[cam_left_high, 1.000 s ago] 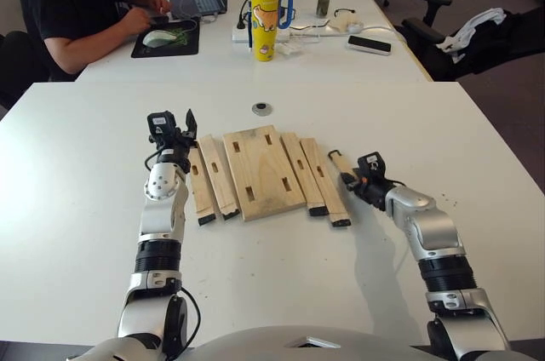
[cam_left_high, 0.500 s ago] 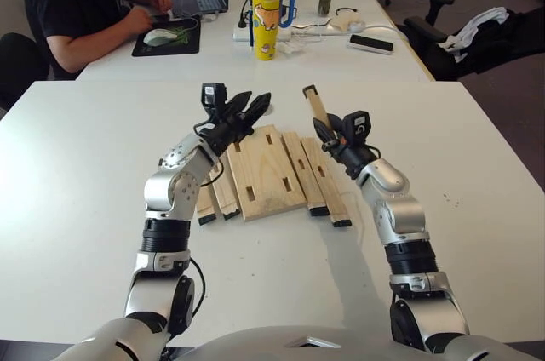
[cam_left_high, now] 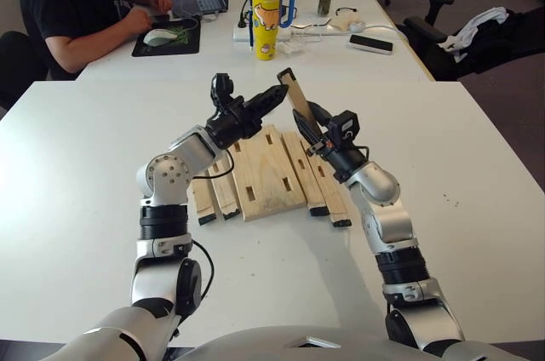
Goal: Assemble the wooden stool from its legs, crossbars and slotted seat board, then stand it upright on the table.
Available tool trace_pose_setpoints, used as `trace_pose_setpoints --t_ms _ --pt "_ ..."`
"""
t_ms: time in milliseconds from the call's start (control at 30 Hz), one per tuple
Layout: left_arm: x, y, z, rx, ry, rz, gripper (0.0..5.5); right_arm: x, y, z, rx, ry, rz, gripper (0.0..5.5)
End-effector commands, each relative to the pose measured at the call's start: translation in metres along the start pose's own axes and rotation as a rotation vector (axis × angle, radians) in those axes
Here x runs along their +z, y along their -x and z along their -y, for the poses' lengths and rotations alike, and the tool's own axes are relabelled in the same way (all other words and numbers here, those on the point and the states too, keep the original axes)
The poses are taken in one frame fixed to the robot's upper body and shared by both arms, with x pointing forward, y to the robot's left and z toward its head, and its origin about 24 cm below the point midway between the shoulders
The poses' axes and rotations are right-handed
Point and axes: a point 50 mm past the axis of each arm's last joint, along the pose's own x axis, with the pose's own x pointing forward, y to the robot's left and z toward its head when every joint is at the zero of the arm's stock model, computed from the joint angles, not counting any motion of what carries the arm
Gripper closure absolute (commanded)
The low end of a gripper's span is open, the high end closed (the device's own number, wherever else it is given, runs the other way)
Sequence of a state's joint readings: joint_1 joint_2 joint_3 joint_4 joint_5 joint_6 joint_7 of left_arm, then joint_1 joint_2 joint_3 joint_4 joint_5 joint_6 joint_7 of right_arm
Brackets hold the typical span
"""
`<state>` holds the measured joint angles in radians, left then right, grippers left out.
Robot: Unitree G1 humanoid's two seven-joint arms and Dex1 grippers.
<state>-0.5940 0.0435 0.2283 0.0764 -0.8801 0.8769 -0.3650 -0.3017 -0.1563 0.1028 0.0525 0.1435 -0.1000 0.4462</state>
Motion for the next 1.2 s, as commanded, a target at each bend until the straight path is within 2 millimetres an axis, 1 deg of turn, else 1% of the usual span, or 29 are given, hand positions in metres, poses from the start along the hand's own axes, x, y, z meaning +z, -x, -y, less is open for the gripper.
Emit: trace_pose_setpoints --t_ms 33,233,333,433,533,600,700,900,1067,1167,1200 --pt "0.005 -0.004 0.008 -0.025 -0.001 0.015 2.71 -0.001 0.002 -0.004 0.033 -0.003 0.001 4.20" --pt "0.010 -0.003 0.006 -0.015 0.017 0.054 2.71 -0.001 0.003 -0.005 0.052 -0.013 0.000 4.20" --pt "0.011 -0.003 0.010 -0.047 0.000 0.050 2.71 -0.001 0.004 -0.005 0.059 -0.012 -0.004 4.20" --pt "0.006 -0.002 0.012 -0.066 -0.009 0.018 3.05 -0.001 0.002 -0.005 0.065 -0.022 -0.003 4.20" --pt "0.003 -0.002 0.012 -0.063 -0.014 0.012 3.40 -0.001 0.001 -0.011 0.100 -0.030 -0.002 4.20" --pt "0.004 -0.002 0.011 -0.061 -0.022 0.013 3.77 -0.001 0.001 -0.012 0.102 -0.034 -0.003 4.20" --pt "0.007 -0.001 0.008 -0.049 -0.041 0.017 4.18 -0.001 0.000 -0.012 0.106 -0.033 -0.007 4.20" --pt "0.003 0.002 -0.002 0.018 -0.100 0.005 5.00 -0.001 0.000 -0.011 0.114 -0.029 -0.014 4.20" --pt "0.004 0.005 -0.014 0.113 -0.193 0.004 5.06 -0.001 -0.002 -0.010 0.122 -0.028 -0.037 4.20" --pt "0.007 0.010 -0.024 0.186 -0.247 0.043 5.06 -0.006 -0.003 -0.011 0.129 -0.051 -0.090 4.20" --pt "0.009 0.012 -0.026 0.211 -0.263 0.064 5.06 -0.009 -0.002 -0.013 0.143 -0.054 -0.112 3.84"
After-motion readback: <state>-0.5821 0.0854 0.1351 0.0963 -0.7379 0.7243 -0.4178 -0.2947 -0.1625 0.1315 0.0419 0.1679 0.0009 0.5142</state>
